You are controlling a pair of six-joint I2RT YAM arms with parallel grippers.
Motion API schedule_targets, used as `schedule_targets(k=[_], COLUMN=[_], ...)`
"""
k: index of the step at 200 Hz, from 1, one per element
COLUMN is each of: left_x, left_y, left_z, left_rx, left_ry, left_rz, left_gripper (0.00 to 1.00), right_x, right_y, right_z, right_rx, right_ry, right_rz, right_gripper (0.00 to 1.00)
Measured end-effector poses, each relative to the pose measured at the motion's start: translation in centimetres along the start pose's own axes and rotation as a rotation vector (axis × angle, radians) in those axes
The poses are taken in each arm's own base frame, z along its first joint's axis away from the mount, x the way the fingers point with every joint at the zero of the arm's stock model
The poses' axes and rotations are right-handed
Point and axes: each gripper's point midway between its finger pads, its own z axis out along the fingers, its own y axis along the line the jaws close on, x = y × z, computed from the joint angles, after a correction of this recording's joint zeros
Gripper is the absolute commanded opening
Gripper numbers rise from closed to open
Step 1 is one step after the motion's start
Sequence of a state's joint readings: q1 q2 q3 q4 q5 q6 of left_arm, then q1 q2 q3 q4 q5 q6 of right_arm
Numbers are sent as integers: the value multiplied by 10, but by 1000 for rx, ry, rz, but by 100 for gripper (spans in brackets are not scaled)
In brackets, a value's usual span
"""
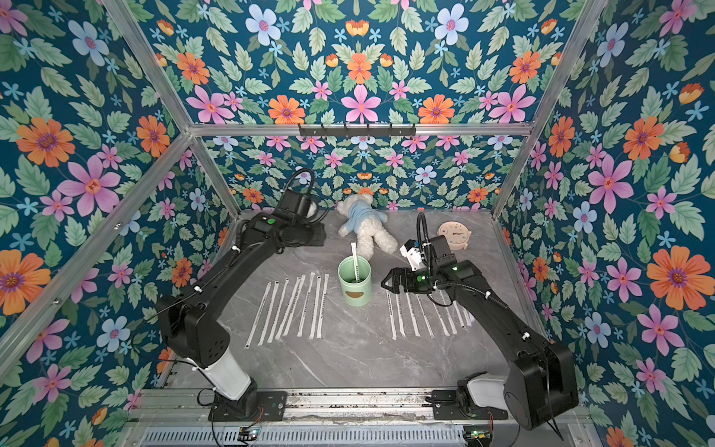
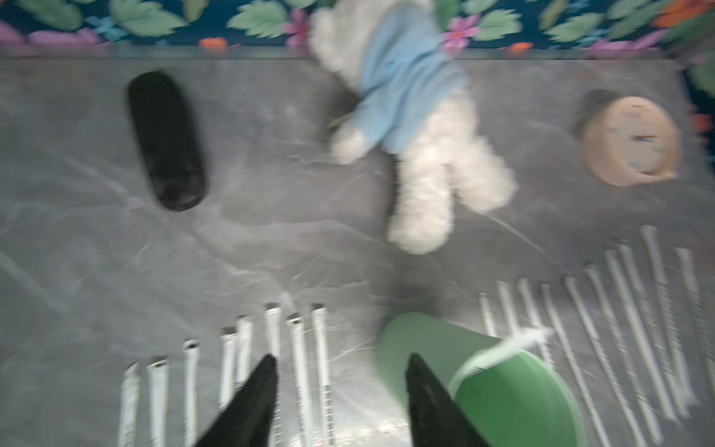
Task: Take the straws out of the storage container
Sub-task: Pick up the straw from the container.
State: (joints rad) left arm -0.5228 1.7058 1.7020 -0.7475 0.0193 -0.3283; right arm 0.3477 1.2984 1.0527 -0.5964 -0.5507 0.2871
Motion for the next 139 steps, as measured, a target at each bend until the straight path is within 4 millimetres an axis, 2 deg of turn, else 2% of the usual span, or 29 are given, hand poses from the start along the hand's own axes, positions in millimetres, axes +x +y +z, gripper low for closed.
schedule_targets(k=[17,55,98,139], left_x=[1,23,37,44], left_y=[-26,-54,-73,-72], left_z=[5,27,35,49], left_rx=[53,79,89,59], left_ry=[-16,26,37,53], left_rz=[8,41,50,49], left_gripper=[100,100,100,99], right_x=[1,4,7,8], right_y=[0,1,-1,-1], right_z=[-2,-10,-10,-10], right_rx=[9,18,26,27], right_ry=[0,-9,-7,-5], right_rz=[2,-2,1,3], right_gripper=[99,99,99,99])
